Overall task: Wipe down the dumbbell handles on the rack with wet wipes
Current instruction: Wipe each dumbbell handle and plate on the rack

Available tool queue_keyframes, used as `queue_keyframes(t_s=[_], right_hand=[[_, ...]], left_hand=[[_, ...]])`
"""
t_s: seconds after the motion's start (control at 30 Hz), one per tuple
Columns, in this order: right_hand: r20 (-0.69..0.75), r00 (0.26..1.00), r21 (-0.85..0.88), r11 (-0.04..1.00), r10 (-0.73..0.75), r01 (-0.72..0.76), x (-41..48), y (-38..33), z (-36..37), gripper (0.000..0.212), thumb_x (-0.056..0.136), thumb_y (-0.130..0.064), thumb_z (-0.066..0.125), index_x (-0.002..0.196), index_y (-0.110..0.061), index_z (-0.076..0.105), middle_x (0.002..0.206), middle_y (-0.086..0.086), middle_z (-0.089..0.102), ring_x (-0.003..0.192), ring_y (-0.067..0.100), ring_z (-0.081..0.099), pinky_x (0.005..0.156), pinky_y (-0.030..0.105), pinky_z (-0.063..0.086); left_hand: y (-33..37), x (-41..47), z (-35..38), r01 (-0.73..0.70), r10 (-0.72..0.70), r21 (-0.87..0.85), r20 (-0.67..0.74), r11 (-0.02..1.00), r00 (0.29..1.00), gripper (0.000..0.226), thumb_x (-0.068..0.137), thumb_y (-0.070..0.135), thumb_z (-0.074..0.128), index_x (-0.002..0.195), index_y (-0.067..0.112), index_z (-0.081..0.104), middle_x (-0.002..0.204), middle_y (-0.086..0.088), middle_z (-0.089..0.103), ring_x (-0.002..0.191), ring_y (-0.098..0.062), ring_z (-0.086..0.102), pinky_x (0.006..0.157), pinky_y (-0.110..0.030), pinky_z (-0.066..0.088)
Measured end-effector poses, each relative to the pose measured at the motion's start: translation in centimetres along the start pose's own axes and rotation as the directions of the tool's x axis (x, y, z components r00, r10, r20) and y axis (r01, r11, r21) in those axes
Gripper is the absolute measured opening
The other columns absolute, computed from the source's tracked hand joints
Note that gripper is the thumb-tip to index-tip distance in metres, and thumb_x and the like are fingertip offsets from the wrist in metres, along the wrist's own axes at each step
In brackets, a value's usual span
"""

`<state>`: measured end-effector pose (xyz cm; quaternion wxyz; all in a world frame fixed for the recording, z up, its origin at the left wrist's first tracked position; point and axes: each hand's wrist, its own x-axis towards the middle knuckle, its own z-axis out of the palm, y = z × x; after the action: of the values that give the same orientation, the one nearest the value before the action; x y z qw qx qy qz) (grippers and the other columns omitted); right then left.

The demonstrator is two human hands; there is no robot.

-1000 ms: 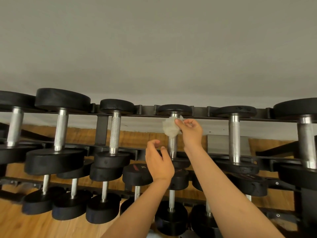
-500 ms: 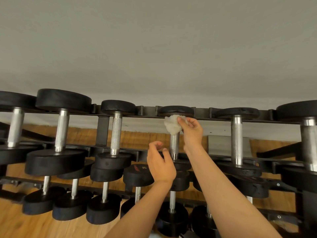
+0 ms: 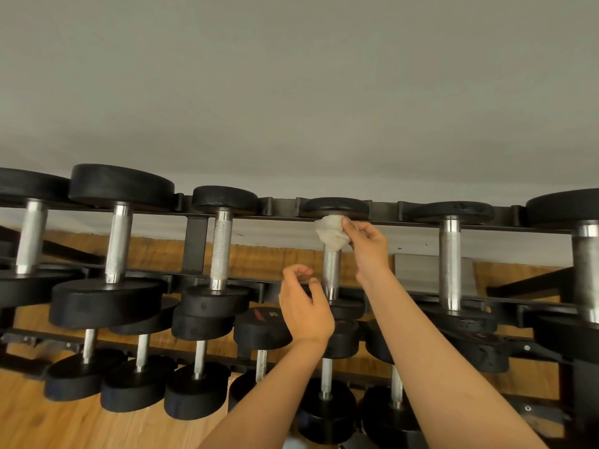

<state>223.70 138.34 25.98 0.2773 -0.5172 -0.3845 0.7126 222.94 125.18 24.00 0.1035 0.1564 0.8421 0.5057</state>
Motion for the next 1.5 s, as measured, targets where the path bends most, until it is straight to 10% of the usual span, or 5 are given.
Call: queue_keyframes(t_s=[0.4, 0.77, 1.3, 1.5], right_hand=[[0.156, 0.987, -0.229, 0.973, 0.028, 0.009, -1.5, 2.3, -3.5, 0.020, 0.088, -0.020, 0.070, 0.107, -0.017, 0.063, 0.101, -0.003, 0.065, 0.098, 0.013, 0.060, 0.085, 0.027, 0.046], [0.360, 0.933, -0.519, 0.833, 0.013, 0.188, -3.5, 4.0, -6.3, 0.007, 0.084, -0.008, 0.074, 0.088, -0.011, 0.068, 0.091, 0.001, 0.072, 0.088, 0.011, 0.067, 0.077, 0.016, 0.049], [0.026, 0.985, -0.266, 0.948, -0.172, 0.173, -2.0, 1.0, -1.0, 0.016, 0.084, -0.017, 0.074, 0.090, -0.008, 0.063, 0.087, -0.003, 0.068, 0.079, 0.007, 0.064, 0.059, 0.013, 0.045], [-0.034, 0.995, -0.168, 0.982, -0.096, 0.089, -0.5, -0.4, 1.3, 0.026, 0.084, -0.024, 0.076, 0.097, -0.009, 0.059, 0.089, -0.002, 0.063, 0.084, 0.012, 0.061, 0.073, 0.024, 0.051]], left_hand=[[0.1, -0.1, -0.1, -0.023, 0.023, -0.013, -0.010, 1.000, 1.000, 0.013, 0.090, 0.022, 0.045, 0.101, 0.028, 0.048, 0.097, 0.011, 0.059, 0.093, -0.013, 0.058, 0.087, -0.044, 0.049], [0.0, -0.1, -0.1, 0.013, -0.013, -0.021, -0.010, 1.000, 1.000, 0.018, 0.094, 0.011, 0.050, 0.101, 0.028, 0.048, 0.098, 0.008, 0.060, 0.093, -0.016, 0.058, 0.086, -0.043, 0.049], [0.0, 0.0, -0.1, 0.019, -0.020, -0.021, -0.014, 1.000, 1.000, 0.017, 0.093, 0.013, 0.049, 0.102, 0.027, 0.047, 0.096, 0.010, 0.058, 0.092, -0.014, 0.057, 0.084, -0.040, 0.048], [-0.1, -0.1, -0.1, -0.006, 0.006, -0.013, -0.018, 1.000, 1.000, 0.013, 0.091, 0.018, 0.047, 0.102, 0.026, 0.047, 0.097, 0.009, 0.057, 0.093, -0.017, 0.057, 0.086, -0.046, 0.048]])
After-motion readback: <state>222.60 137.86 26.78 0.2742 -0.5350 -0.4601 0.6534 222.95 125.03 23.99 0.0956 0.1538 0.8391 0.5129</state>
